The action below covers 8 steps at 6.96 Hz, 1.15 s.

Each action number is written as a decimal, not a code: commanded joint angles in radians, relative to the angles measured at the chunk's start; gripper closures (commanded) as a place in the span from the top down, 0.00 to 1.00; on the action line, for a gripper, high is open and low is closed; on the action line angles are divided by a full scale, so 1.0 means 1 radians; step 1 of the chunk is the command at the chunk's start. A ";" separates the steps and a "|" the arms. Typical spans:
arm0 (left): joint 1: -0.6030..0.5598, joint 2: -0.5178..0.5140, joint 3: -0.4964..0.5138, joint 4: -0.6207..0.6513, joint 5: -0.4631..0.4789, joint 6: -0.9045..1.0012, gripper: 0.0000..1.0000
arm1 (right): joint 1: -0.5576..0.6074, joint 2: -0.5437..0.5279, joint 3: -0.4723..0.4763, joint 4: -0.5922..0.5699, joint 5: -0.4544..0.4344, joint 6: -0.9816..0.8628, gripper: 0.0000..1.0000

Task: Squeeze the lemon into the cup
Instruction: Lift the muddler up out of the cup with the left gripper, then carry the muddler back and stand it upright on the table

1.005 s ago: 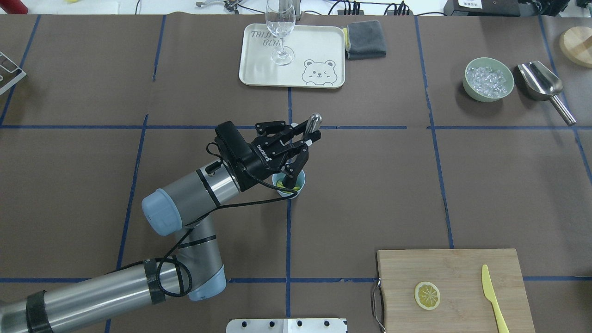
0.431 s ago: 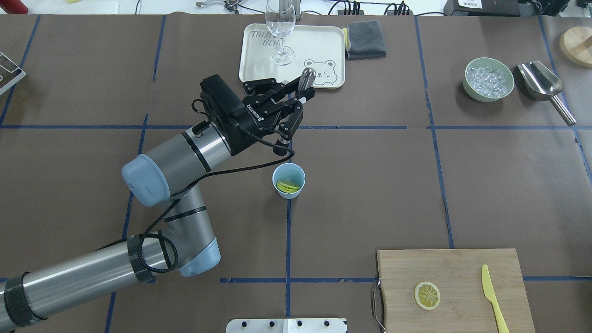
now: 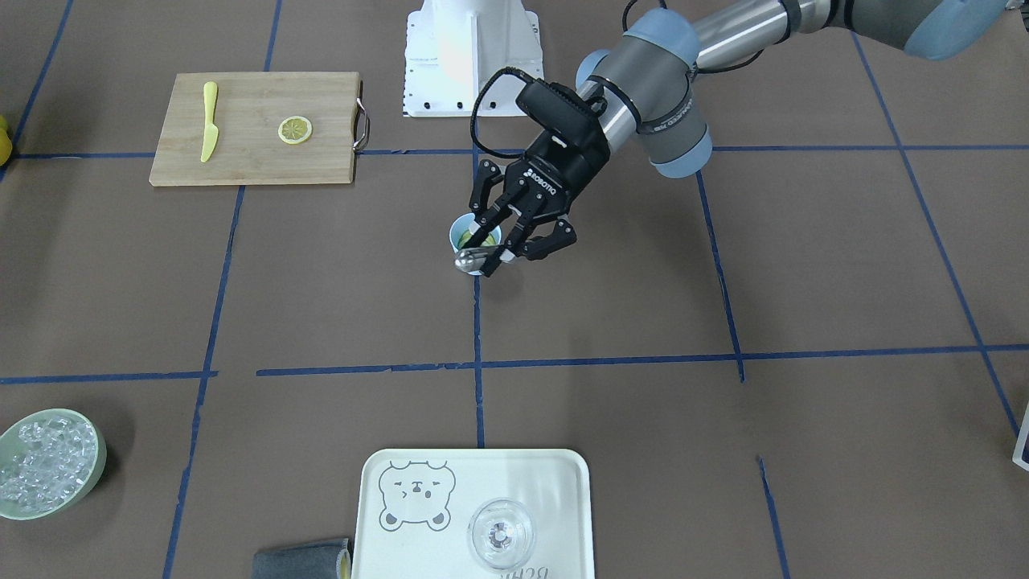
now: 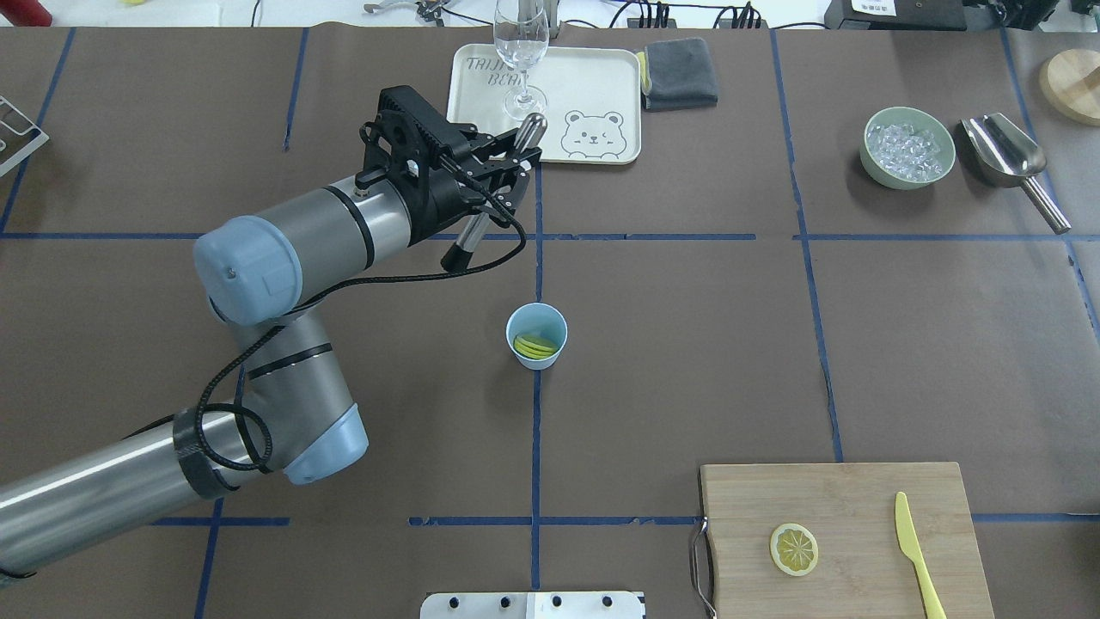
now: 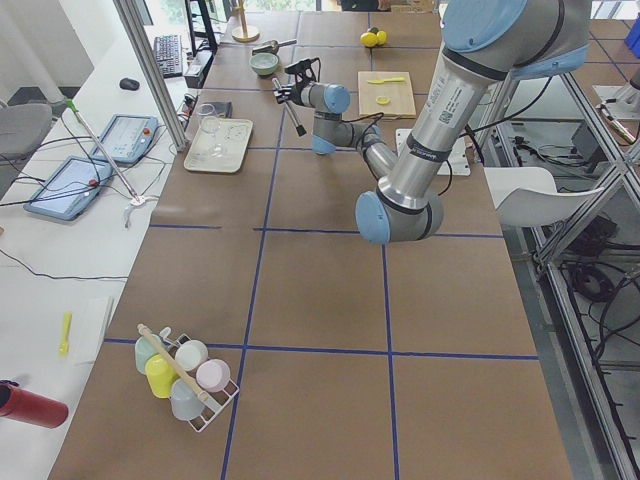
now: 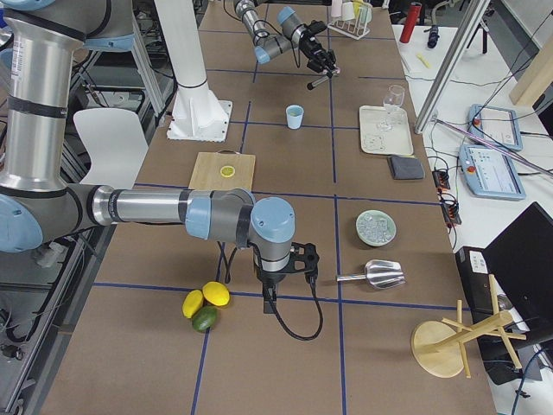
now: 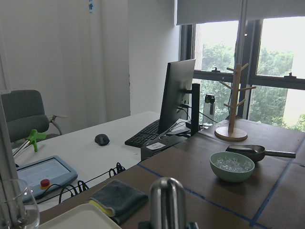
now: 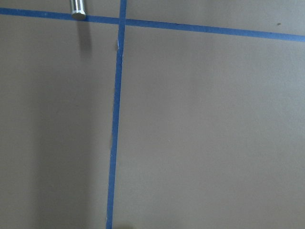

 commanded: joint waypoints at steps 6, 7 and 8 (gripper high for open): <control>-0.264 0.344 -0.249 0.825 -0.406 -0.020 0.00 | 0.000 0.012 -0.033 0.001 0.005 -0.001 1.00; -0.272 0.389 -0.245 0.824 -0.405 -0.178 0.00 | 0.000 0.012 -0.031 0.003 0.005 -0.001 1.00; -0.267 0.400 -0.232 0.824 -0.405 -0.354 0.00 | 0.000 0.014 -0.030 0.003 0.005 -0.001 1.00</control>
